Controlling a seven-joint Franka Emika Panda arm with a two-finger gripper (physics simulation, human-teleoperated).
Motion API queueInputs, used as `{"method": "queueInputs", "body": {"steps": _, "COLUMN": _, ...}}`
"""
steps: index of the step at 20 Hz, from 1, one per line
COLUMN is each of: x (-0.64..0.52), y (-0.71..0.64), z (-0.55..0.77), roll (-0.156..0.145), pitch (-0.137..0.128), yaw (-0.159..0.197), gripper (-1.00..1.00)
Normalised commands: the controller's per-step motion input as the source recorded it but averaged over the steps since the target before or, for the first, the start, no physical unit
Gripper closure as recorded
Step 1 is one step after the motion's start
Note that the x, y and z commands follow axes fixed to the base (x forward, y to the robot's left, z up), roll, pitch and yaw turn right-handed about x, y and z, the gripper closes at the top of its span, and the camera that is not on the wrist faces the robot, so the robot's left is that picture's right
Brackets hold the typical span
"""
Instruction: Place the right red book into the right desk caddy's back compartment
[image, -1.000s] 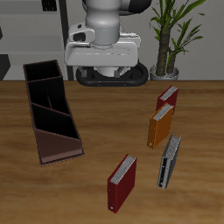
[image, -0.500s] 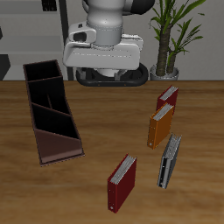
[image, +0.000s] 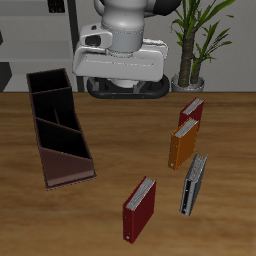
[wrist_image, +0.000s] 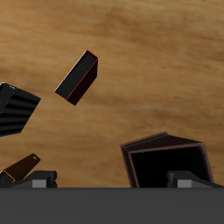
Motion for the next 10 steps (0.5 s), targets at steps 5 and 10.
{"method": "queueInputs", "body": {"steps": 5, "x": 0.05, "y": 0.16, "z": 0.0, "roll": 0.012, "pitch": 0.011, "yaw": -0.025, "gripper": -1.0}}
{"method": "queueInputs", "body": {"steps": 10, "x": 0.08, "y": 0.21, "z": 0.01, "roll": 0.036, "pitch": -0.011, "yaw": 0.026, "gripper": -1.0}}
